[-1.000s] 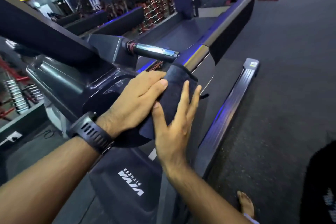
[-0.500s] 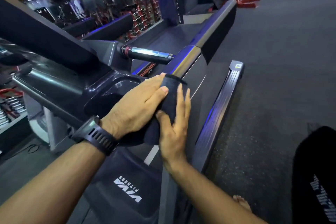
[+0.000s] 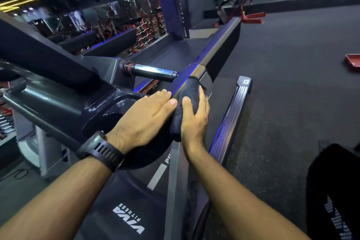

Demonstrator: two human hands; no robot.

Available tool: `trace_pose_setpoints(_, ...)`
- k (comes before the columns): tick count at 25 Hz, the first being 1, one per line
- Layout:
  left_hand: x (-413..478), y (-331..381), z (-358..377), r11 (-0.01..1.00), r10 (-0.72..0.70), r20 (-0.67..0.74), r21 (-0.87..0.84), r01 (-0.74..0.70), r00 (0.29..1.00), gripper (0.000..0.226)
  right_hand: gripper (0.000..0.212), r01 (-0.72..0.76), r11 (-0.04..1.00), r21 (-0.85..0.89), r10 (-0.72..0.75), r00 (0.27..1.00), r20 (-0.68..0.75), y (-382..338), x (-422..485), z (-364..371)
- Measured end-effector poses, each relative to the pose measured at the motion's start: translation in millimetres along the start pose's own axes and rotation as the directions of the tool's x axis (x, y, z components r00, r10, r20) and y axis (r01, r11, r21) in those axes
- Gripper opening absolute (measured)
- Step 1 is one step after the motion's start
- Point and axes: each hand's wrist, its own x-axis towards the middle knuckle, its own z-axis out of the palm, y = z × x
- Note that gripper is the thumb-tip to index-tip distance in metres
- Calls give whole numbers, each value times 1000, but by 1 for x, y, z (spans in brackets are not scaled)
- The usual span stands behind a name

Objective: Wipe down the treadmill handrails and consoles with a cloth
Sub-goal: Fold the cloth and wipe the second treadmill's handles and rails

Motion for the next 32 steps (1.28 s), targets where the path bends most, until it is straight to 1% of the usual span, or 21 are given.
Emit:
trace_pose_setpoints(1,0,3,0,999,-4,11,41,4,1000,67,66,-21,1000,-13,21,1000,4,-2,-10,0)
trace_pose_setpoints(4,8,3,-1,998,49,4,-34,-49,999,58,62,245,966,-82,-233,963,135,-2,-27,-4)
trace_pose_setpoints(5,11,4,-2,997,47,5,-57,-47,999,59,60,272,959,-85,-261,958,122,0,-8,-5)
trace_pose_setpoints(8,15,12,3,999,-31,43,45,29,999,57,63,16,1000,-6,-17,1000,-20,0,37,-1)
trace_pose_setpoints(9,17,16,5,998,-18,45,55,16,999,55,65,-11,1000,1,11,999,-34,2,31,-1)
trace_pose_setpoints(10,19,19,5,999,32,41,26,-33,999,54,65,33,999,-29,-33,999,-18,1,16,-2)
trace_pose_setpoints(12,28,20,6,991,110,2,-79,-110,994,44,62,200,978,-57,-193,976,103,4,-7,-8)
trace_pose_setpoints(13,31,19,6,988,103,-3,-119,-102,995,41,61,292,955,-58,-282,950,133,9,1,-11)
trace_pose_setpoints(14,34,19,6,990,59,8,-132,-58,998,45,60,303,951,-57,-295,949,110,14,23,-11)
trace_pose_setpoints(15,35,18,7,995,3,38,-104,0,999,54,61,225,974,-36,-223,973,56,17,44,-11)
trace_pose_setpoints(17,38,15,9,998,-54,63,-33,57,997,62,65,-20,999,29,21,999,-32,16,55,-7)
trace_pose_setpoints(18,39,16,10,998,-48,61,-33,50,997,62,67,-64,997,37,65,997,-35,16,44,-6)
trace_pose_setpoints(20,43,17,9,997,-12,61,-74,17,998,62,65,101,995,-8,-100,992,78,13,16,-10)
trace_pose_setpoints(22,50,17,9,996,29,42,-82,-25,999,63,62,332,942,-44,-324,936,135,17,35,-15)
trace_pose_setpoints(23,52,17,10,998,2,47,-69,2,999,63,61,284,957,-53,-279,956,85,19,61,-13)
trace_pose_setpoints(26,58,17,13,998,-60,76,-25,62,995,63,66,-47,998,29,48,998,-47,21,76,-8)
trace_pose_setpoints(27,60,17,14,999,-48,73,-23,50,996,65,66,-27,1000,9,27,999,-27,19,58,-10)
trace_pose_setpoints(28,63,19,13,998,-40,82,-39,43,996,71,64,58,998,-20,-57,997,41,20,43,-12)
trace_pose_setpoints(30,71,18,13,998,-6,57,-57,9,998,88,61,311,949,-59,-300,943,142,25,48,-19)
trace_pose_setpoints(31,75,17,14,998,-11,58,-63,14,998,88,61,323,943,-77,-313,943,117,25,75,-18)
trace_pose_setpoints(32,76,18,15,997,-49,76,-64,54,996,81,63,218,975,-53,-214,975,60,25,99,-16)
